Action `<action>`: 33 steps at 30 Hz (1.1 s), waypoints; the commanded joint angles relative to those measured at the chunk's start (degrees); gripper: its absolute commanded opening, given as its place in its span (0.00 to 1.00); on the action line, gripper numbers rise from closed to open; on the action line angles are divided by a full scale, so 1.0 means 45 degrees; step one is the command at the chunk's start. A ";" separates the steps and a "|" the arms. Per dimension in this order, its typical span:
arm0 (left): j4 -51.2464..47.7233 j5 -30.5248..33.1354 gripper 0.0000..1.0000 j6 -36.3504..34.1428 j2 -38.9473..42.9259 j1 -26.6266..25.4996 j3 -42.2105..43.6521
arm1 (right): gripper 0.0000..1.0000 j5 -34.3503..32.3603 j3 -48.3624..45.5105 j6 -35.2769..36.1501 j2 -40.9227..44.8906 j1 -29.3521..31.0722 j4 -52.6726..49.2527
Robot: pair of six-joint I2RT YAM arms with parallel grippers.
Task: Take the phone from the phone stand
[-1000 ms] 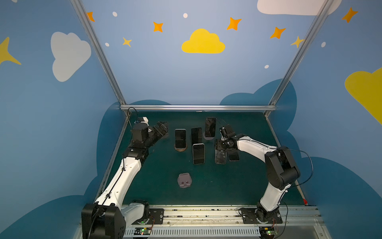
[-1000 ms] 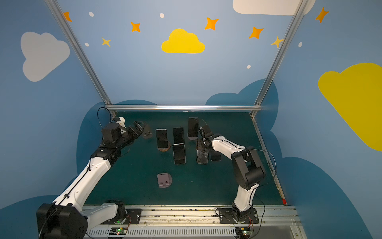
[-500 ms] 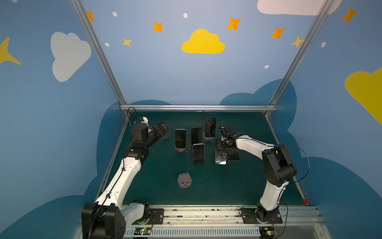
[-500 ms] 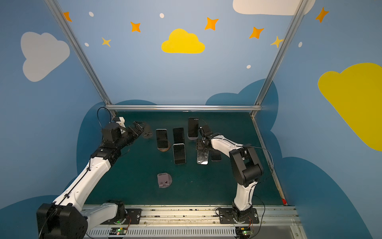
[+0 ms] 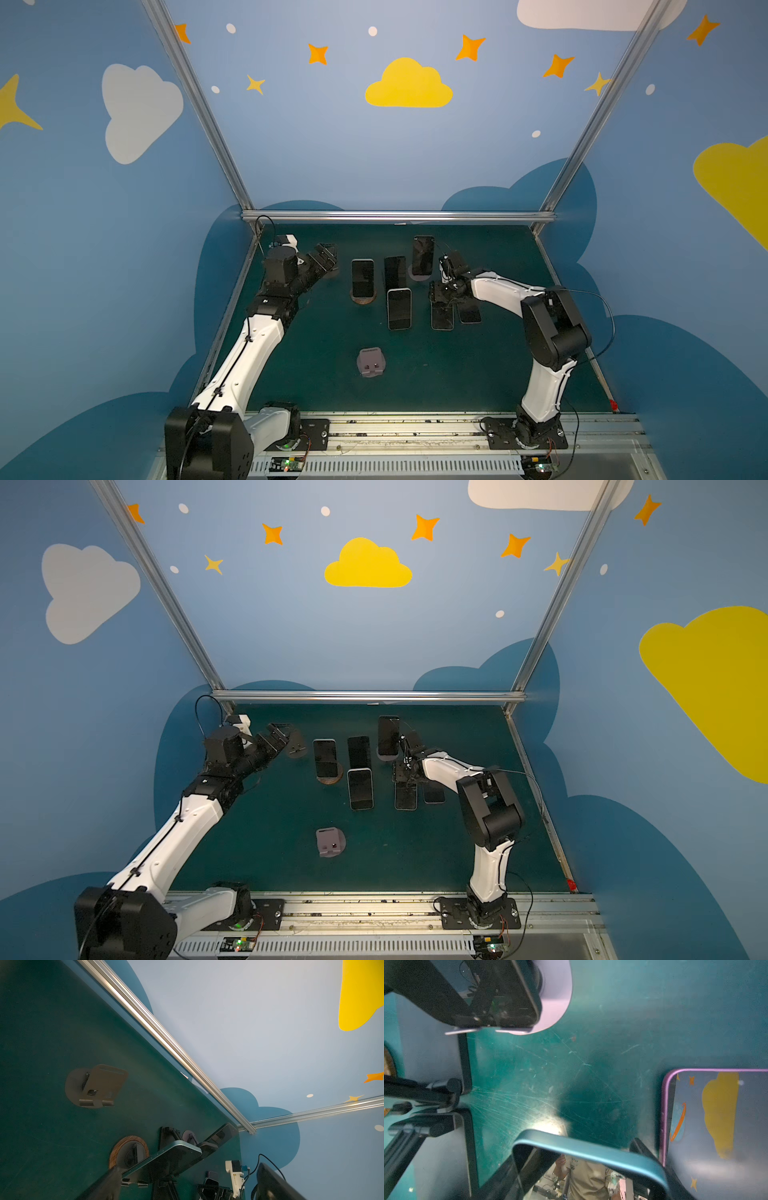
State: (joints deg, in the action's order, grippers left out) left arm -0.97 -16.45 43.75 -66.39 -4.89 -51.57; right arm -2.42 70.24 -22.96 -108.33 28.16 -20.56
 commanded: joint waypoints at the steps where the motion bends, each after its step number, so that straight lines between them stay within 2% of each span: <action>1: 0.0287 -0.0154 1.00 0.0001 -0.0033 0.0070 -0.0243 | 0.61 -0.0108 0.0250 0.0540 -0.0499 -0.0008 -0.0300; 13: 0.0275 -0.0129 1.00 0.0070 -0.0011 0.0056 -0.0219 | 0.64 -0.0572 0.0348 0.0806 -0.0862 -0.0136 -0.0692; 25: 0.0275 -0.0134 1.00 0.0057 0.0137 0.0070 -0.0220 | 0.69 -0.1139 0.0612 0.0270 -0.1203 -0.0150 -0.1172; 33: 0.0278 -0.0101 1.00 0.0056 0.0027 0.0040 -0.0205 | 0.71 -0.2775 0.0798 -0.0120 -0.1315 0.0419 -0.1599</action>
State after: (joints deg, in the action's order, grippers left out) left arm -0.84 -16.47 43.97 -66.37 -4.86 -51.57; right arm -9.21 73.06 -22.96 -112.31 28.91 -24.40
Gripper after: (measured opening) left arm 0.999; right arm 0.715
